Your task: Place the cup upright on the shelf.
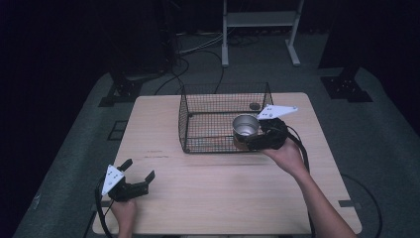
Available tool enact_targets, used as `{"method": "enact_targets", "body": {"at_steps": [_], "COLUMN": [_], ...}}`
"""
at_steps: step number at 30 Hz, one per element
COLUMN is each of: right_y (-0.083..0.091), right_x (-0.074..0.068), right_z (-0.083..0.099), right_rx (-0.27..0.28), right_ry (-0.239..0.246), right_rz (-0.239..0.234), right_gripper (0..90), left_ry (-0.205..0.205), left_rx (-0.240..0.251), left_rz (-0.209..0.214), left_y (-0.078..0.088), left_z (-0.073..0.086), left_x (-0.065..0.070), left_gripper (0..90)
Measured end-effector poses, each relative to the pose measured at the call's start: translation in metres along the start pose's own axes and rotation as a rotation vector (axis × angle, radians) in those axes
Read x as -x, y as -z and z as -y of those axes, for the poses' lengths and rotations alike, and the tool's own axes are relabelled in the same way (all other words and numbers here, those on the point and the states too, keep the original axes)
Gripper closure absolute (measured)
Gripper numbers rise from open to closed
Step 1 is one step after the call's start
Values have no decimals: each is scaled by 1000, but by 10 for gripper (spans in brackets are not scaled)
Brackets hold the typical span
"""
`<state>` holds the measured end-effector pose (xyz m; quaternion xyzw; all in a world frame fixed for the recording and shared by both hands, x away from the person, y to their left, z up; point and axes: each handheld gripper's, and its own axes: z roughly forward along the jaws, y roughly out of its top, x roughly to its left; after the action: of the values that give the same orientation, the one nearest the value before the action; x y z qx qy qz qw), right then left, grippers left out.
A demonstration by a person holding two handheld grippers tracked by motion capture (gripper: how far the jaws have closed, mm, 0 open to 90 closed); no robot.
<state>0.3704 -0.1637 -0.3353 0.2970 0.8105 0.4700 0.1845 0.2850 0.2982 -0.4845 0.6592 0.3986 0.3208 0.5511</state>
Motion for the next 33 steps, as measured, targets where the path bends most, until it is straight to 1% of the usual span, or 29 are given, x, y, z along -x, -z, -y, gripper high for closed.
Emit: {"method": "enact_targets", "body": {"at_steps": [3,6,13,15,18,20,23,24,29,33], "right_y": [-2,-5,-14,-16,-19,-20,-22,-23,-27,-30], "right_x": [3,6,13,14,15,16,18,18,21,22], "right_z": [-6,-10,-20,-23,-28,-30,-36,-37,-46,-53], "right_rx": [-1,-3,-2,1,1,4,2,7,3,6], "right_ry": [-2,-7,-11,-12,0,-5,4,-2,4,-1], "right_rz": [-2,-25,-20,-15,-6,-10,-8,-10,-9,-5], "right_gripper": [177,178,177,177,177,177,177,177,178,177], "left_ry": [1,-3,-3,-1,-2,-2,-2,-2,-4,-6], "left_rx": [0,-5,-4,-5,-4,-2,-3,-3,-5,-5], "left_rz": [0,3,3,3,3,4,4,2,3,2], "left_y": [0,0,0,0,-1,0,-1,-1,-1,-1], "left_z": [0,0,0,0,0,0,0,0,0,0], "left_x": [0,0,0,0,0,0,0,0,0,0], "left_gripper": [0,0,0,0,0,0,0,0,0,0]}}
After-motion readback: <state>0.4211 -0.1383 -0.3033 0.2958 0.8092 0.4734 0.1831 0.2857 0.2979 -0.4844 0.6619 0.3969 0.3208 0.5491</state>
